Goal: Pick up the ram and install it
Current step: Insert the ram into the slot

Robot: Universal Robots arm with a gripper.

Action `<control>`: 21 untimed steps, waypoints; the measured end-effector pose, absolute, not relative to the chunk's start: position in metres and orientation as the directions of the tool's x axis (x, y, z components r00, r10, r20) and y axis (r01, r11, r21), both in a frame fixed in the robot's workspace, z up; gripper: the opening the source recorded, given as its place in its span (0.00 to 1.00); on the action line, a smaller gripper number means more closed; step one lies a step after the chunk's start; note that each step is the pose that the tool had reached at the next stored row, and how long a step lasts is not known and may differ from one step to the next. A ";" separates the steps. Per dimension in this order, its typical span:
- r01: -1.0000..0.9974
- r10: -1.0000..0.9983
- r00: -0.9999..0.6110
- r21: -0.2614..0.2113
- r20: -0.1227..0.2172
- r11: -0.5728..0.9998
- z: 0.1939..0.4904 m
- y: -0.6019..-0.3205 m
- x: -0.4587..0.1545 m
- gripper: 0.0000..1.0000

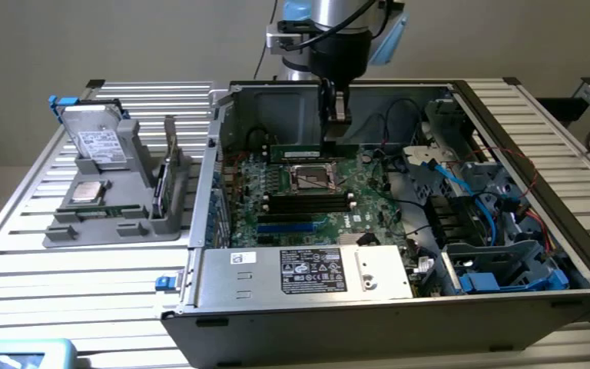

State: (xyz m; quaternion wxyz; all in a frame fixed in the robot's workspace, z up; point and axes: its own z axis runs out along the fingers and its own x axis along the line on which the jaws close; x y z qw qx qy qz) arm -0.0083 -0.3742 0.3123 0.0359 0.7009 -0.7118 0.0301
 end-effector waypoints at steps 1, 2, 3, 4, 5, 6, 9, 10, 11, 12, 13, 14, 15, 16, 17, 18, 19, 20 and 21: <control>-1.000 -0.996 -0.015 0.007 0.093 0.016 0.312 -0.374 -0.008 0.13; -1.000 -0.996 -0.015 0.007 0.093 0.016 0.311 -0.374 -0.009 0.13; -1.000 -0.996 -0.015 0.007 0.093 0.016 0.310 -0.375 -0.009 0.13; -1.000 -0.996 -0.015 0.007 0.093 0.016 0.309 -0.375 -0.009 0.13; -1.000 -0.996 -0.015 0.007 0.093 0.016 0.309 -0.375 -0.009 0.13; -1.000 -0.996 -0.015 0.007 0.093 0.016 0.308 -0.375 -0.009 0.13; -1.000 -0.996 -0.014 0.007 0.093 0.015 0.305 -0.375 -0.009 0.13; -1.000 -0.996 -0.013 0.008 0.093 0.014 0.304 -0.376 -0.009 0.13; -1.000 -0.996 -0.013 0.008 0.094 0.013 0.304 -0.376 -0.009 0.13; -1.000 -0.996 -0.013 0.008 0.094 0.013 0.303 -0.377 -0.009 0.13; -1.000 -0.996 -0.012 0.007 0.093 0.013 0.303 -0.378 -0.009 0.13; -1.000 -0.996 -0.012 0.007 0.093 0.013 0.302 -0.379 -0.009 0.13; -1.000 -0.996 -0.012 0.007 0.093 0.013 0.301 -0.379 -0.009 0.13; -1.000 -0.996 -0.012 0.008 0.093 0.013 0.300 -0.379 -0.009 0.13; -1.000 -0.996 -0.012 0.008 0.093 0.013 0.299 -0.379 -0.009 0.13; -1.000 -0.996 -0.012 0.008 0.093 0.013 0.297 -0.379 -0.009 0.13; -1.000 -0.996 -0.012 0.008 0.093 0.013 0.296 -0.379 -0.009 0.13; -1.000 -0.996 -0.012 0.008 0.093 0.013 0.295 -0.379 -0.009 0.13; -1.000 -0.996 -0.012 0.008 0.093 0.013 0.294 -0.379 -0.009 0.13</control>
